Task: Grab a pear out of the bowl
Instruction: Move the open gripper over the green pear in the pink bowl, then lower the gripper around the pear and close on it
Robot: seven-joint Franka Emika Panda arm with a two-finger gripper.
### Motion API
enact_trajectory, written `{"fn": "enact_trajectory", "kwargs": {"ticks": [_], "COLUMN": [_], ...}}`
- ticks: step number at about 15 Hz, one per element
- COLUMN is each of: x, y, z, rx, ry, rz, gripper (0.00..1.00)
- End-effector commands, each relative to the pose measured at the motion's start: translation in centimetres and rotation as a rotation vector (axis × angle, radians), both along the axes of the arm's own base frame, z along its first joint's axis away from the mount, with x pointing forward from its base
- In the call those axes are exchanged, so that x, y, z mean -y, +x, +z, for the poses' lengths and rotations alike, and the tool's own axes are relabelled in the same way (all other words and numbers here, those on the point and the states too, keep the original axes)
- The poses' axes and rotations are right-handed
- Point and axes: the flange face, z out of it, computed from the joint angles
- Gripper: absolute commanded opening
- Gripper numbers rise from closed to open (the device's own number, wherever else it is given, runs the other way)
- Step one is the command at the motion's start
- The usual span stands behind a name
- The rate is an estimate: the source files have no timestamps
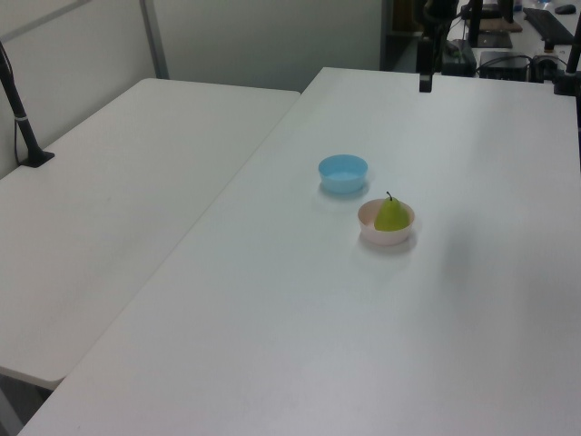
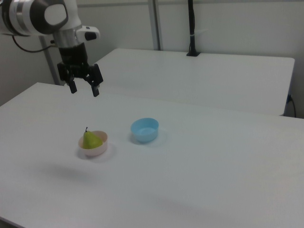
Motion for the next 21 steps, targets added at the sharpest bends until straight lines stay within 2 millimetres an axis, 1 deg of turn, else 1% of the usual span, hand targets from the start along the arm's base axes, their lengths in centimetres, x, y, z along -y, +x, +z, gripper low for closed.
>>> {"fn": "enact_trajectory", "kwargs": {"ticks": [1, 5, 6, 8, 10, 12, 15, 17, 19, 20, 21], "x": [-2.7, -6.1, -6.8, -7.6, -8.5, -9.0, -9.2, -9.3, -9.2, -9.3, -9.2], "y": [0.3, 0.6, 1.0, 1.6, 1.9, 2.3, 2.3, 2.8, 3.1, 3.2, 3.4], "z": [-3.2, -7.4, -9.0, -11.1, -12.5, -14.8, -17.8, -19.5, -20.7, -21.6, -22.2], "rx": [0.002, -0.011, -0.022, -0.042, -0.045, -0.043, -0.049, -0.043, -0.047, -0.053, -0.051], "ry": [0.027, 0.019, 0.015, 0.012, 0.009, 0.005, -0.011, -0.009, -0.016, -0.024, -0.028], "rz": [0.082, 0.162, 0.184, 0.205, 0.220, 0.231, 0.245, 0.245, 0.248, 0.255, 0.255], "gripper": [1.00, 1.00, 1.00, 1.00, 1.00, 1.00, 1.00, 1.00, 1.00, 0.97, 0.96]}}
